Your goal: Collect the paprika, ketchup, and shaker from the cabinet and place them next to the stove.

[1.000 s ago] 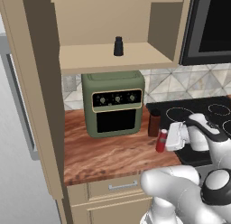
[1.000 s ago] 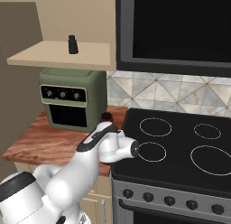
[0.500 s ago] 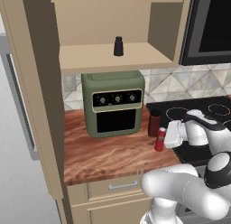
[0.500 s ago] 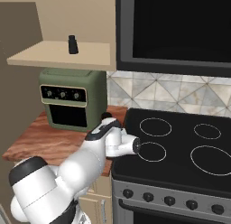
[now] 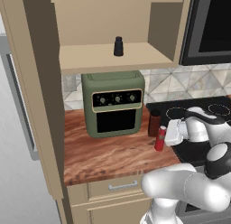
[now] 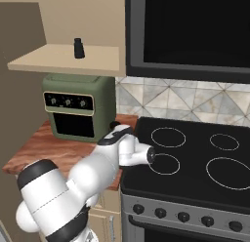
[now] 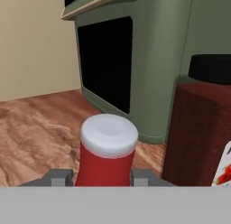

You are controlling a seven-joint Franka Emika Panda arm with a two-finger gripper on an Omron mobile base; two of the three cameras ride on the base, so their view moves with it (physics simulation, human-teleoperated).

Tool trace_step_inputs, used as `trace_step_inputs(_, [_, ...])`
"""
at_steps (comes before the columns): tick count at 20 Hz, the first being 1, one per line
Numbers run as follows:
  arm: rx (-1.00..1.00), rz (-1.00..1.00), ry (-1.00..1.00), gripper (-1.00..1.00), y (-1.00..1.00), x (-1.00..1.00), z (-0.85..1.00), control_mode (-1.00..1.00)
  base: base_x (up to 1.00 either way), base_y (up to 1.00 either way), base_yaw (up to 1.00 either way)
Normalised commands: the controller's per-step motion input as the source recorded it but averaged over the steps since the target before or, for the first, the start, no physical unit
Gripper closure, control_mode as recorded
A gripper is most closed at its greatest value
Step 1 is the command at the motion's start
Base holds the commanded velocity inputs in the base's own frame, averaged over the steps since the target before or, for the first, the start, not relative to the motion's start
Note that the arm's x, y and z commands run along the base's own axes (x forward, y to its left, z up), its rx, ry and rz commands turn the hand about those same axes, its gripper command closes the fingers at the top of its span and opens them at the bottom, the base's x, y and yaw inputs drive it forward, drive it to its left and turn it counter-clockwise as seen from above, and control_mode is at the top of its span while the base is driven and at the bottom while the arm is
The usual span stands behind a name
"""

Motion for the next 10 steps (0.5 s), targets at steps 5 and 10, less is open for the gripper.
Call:
trace_step_inputs(5, [-0.02,0.00,0.00,-1.00,0.09,0.00,-0.18,-1.00,0.00,0.00,0.00])
trace_step_inputs(10, [-0.01,0.00,-0.02,-1.00,0.02,-0.13,-0.04,-1.00,0.00,0.00,0.00])
